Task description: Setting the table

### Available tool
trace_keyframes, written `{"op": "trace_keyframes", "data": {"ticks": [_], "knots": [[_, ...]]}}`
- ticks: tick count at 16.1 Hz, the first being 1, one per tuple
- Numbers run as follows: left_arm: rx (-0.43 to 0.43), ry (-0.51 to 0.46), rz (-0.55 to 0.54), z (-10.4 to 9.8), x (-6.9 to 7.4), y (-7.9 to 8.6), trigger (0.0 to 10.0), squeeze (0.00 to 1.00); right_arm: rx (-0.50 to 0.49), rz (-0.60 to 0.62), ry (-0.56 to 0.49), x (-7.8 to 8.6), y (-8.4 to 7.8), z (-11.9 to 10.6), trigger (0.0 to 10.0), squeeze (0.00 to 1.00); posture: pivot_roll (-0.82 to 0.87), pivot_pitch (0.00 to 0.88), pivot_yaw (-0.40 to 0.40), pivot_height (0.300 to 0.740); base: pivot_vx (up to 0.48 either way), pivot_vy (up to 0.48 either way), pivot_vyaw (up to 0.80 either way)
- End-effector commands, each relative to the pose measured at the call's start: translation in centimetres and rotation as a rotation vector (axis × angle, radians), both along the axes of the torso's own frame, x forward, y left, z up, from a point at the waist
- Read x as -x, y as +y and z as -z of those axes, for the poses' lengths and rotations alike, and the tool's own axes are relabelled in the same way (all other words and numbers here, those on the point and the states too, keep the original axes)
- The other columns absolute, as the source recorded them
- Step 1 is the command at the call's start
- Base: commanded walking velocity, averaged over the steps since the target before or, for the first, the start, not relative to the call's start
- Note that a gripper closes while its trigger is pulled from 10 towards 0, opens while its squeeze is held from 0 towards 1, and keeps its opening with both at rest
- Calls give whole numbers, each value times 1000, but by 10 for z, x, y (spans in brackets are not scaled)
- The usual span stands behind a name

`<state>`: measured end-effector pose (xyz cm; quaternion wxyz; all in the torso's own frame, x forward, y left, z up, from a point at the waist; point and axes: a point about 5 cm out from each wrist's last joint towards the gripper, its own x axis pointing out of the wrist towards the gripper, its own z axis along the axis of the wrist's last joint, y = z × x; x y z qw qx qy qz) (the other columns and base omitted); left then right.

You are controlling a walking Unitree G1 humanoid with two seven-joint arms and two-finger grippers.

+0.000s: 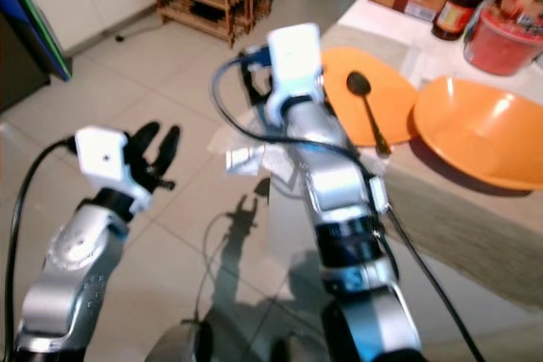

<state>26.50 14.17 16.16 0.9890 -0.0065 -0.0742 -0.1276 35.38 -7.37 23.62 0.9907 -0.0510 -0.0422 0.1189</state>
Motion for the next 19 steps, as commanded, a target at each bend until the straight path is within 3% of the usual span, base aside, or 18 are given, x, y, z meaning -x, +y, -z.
{"op": "trace_keyframes", "data": {"ticks": [1,3,5,9,13,19], "knots": [[-6,-1,22,0,2,-3,10000,0,6,107,7,-3,-17,-15,10000,0,-49,127,22,740,0,0,0],[-6,-1,28,0,2,-4,10000,0,6,171,25,-5,-27,-21,10000,0,-50,131,22,740,0,0,0],[-7,2,33,1,3,-5,10000,0,0,234,117,-5,-40,-20,10000,0,-56,134,21,740,0,0,0],[-8,7,35,2,3,-6,10000,0,29,243,260,-1,-45,-13,10000,0,-60,132,15,740,0,0,0],[-9,11,36,4,3,-6,10000,0,44,303,298,0,-60,-16,10000,0,-62,128,16,740,0,0,0],[-8,7,44,2,3,-7,10000,0,35,360,409,6,-76,-2,10000,0,-69,129,25,740,0,0,0]]}}
